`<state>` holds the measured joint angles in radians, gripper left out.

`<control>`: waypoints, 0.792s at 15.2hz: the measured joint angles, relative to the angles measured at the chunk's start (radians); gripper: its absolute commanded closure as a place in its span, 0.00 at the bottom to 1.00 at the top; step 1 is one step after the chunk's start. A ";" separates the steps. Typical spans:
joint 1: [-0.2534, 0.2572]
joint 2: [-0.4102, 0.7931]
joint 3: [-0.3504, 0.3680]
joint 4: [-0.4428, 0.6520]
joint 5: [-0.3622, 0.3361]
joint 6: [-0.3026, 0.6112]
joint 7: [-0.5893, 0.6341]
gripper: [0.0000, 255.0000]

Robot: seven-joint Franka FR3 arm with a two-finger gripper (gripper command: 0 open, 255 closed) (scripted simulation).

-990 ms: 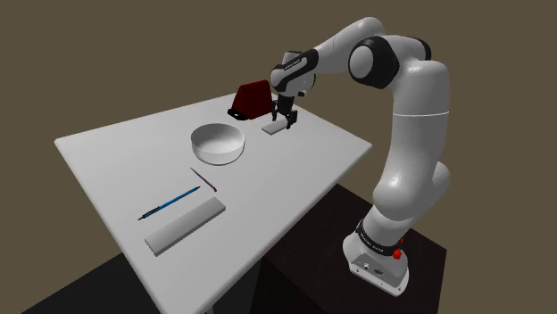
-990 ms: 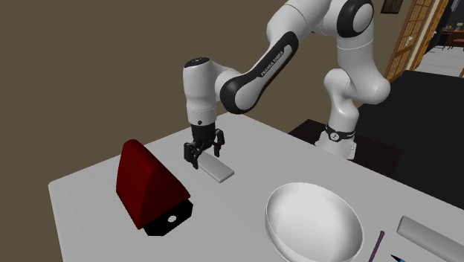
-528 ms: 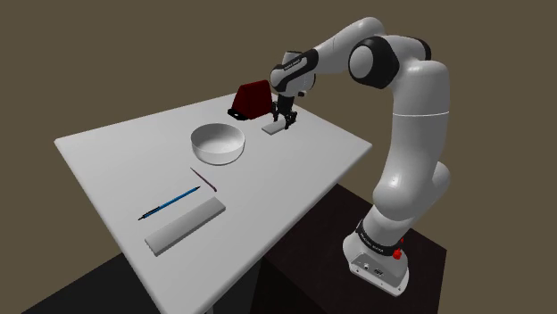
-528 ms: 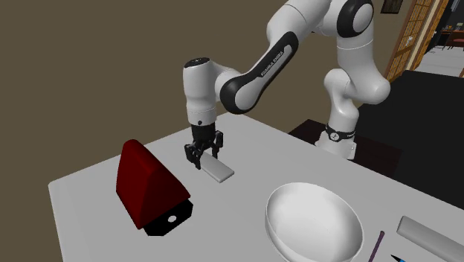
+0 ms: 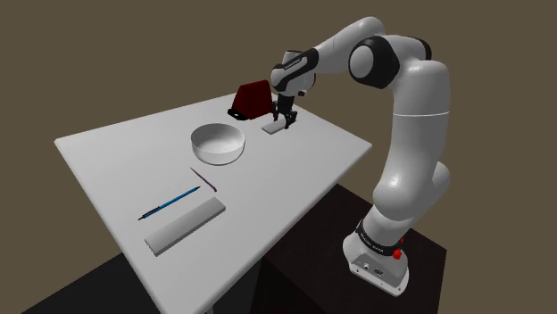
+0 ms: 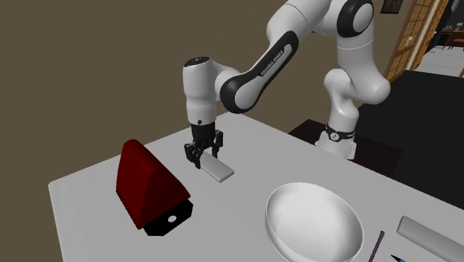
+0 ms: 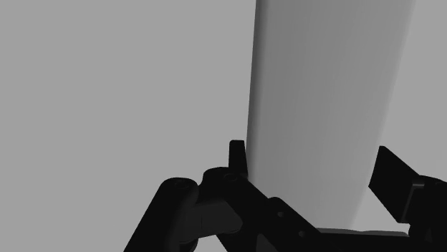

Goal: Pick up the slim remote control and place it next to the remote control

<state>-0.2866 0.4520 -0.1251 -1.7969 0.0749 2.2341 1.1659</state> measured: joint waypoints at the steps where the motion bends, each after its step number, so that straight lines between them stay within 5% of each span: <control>1: 0.001 -0.007 -0.001 0.001 -0.001 -0.009 0.001 1.00; 12: 0.003 -0.072 -0.006 0.055 -0.013 -0.126 0.008 1.00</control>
<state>-0.2832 0.3802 -0.1314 -1.7414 0.0619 2.1078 1.1742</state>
